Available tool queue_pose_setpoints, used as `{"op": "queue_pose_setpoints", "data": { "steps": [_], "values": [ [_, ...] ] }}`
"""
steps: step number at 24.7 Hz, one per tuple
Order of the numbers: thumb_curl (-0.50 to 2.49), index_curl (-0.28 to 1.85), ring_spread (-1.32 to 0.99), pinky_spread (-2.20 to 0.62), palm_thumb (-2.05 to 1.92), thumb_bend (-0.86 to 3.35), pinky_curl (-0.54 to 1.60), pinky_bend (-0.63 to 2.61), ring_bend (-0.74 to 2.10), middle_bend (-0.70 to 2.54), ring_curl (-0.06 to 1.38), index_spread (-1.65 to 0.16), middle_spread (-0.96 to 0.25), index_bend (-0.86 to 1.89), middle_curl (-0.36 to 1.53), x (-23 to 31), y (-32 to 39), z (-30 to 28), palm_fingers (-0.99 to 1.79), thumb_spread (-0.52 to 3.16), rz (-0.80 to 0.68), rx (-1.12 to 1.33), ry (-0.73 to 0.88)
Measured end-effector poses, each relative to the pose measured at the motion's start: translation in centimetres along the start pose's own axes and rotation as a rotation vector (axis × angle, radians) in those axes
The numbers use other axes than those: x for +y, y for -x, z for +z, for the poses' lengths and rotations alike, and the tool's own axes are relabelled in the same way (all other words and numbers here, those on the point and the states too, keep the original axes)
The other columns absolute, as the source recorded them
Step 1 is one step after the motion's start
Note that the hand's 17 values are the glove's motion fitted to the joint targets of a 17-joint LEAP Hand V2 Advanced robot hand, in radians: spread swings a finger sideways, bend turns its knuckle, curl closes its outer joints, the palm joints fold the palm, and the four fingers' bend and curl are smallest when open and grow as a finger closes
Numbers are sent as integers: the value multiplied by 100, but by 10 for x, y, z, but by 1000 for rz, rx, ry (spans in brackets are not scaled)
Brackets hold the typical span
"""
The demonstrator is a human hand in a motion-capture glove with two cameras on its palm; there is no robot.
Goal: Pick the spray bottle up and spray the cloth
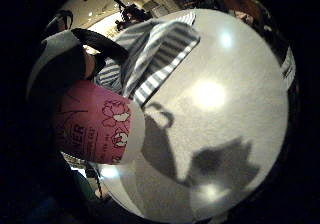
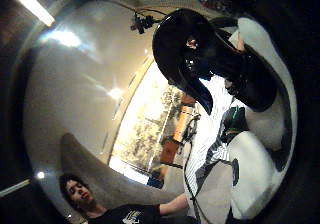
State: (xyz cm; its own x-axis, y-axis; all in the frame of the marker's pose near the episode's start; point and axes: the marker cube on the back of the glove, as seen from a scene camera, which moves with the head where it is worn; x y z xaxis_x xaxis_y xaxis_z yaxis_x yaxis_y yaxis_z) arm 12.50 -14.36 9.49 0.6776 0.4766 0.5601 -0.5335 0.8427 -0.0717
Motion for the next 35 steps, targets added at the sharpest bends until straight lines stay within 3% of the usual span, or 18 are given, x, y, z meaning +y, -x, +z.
{"op": "queue_pose_setpoints", "data": {
  "steps": [15, 23, 35],
  "values": [
    [61, 35, -8, -10, 113, -3, 37, 40, 50, 28, 44, -18, -8, 14, 50, -44, 65, 7, 111, 45, -149, 749, 195],
    [63, 36, -8, -11, 112, -3, 38, 40, 50, 27, 45, -18, -8, 14, 51, -54, 74, 23, 111, 45, -261, 905, 152],
    [65, 37, -9, -12, 111, -3, 38, 41, 49, 26, 45, -19, -8, 13, 53, -50, 69, 19, 112, 44, -238, 1015, 201]
  ]
}}
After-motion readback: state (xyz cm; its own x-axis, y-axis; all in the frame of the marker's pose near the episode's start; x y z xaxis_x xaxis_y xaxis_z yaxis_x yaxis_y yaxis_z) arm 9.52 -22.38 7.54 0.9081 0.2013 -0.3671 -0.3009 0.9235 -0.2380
